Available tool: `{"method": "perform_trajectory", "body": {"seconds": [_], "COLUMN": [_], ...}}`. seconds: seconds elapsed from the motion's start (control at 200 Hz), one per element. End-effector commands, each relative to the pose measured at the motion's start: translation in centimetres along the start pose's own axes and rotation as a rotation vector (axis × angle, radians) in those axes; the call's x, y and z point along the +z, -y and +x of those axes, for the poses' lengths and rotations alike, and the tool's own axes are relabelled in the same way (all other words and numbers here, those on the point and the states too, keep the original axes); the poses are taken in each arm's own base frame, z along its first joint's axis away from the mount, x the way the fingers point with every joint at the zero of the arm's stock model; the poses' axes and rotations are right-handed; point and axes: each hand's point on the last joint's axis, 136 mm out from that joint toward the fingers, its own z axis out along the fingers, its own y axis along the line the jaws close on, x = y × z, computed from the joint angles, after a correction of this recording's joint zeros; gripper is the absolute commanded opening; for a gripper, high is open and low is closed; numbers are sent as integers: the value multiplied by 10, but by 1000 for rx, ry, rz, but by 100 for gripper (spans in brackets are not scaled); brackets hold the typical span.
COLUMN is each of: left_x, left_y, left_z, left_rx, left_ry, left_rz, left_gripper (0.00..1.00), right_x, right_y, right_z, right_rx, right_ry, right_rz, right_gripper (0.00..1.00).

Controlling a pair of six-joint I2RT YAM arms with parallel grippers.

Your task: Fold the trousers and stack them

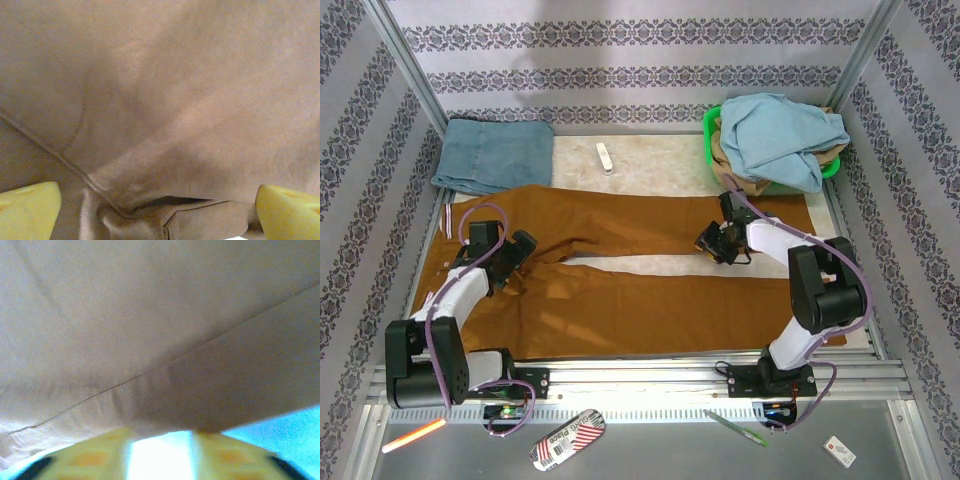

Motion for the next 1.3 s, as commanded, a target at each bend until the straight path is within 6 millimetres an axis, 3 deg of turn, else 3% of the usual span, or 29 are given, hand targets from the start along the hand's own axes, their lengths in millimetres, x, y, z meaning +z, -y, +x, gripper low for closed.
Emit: {"method": "perform_trajectory", "body": {"seconds": [0.0, 0.095, 0.23, 0.31, 0.42, 0.46, 0.585, 0.919, 1.134, 1.299], "left_x": [-21, -24, -18, -12, -3, 3, 19, 52, 52, 33], "left_y": [12, 20, 26, 33, 31, 27, 22, 19, 23, 39], "left_z": [-19, -17, 5, 25, 44, 47, 51, 50, 40, 25], "left_rx": [6, -1, -32, -29, -19, -38, -78, -128, -129, -73], "left_ry": [59, 38, -43, -95, -119, -121, -129, -163, -135, -93], "left_rz": [8, 43, 107, 142, 136, 134, 132, 84, 74, 97], "left_gripper": [100, 100, 100, 100, 100, 100, 100, 100, 100, 100], "right_x": [-36, -55, -62, -61, -54, -52, -46, -26, -21, -16], "right_y": [-8, 4, 36, 56, 76, 80, 92, 89, 95, 91], "right_z": [-8, 10, 56, 80, 93, 92, 79, 38, 4, -11], "right_rx": [-68, -92, -51, -12, 34, 40, 24, -17, -1, -22], "right_ry": [67, 71, 18, -11, -4, 1, 11, -38, -19, -6], "right_rz": [-3, 32, 54, 71, 81, 96, 204, 315, 340, 346], "right_gripper": [55, 60, 58, 44, 8, 0, 0, 0, 0, 0]}}
